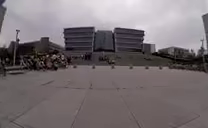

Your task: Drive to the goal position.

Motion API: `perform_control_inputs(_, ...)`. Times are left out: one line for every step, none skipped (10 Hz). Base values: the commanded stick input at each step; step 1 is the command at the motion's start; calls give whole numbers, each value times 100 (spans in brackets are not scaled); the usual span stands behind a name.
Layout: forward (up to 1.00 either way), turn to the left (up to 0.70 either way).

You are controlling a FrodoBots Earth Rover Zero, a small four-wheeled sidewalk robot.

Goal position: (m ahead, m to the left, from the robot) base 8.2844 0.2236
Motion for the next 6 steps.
perform_control_inputs(70, 0)
perform_control_inputs(70, 0)
perform_control_inputs(70, 0)
perform_control_inputs(70, 0)
perform_control_inputs(70, 0)
perform_control_inputs(70, 0)
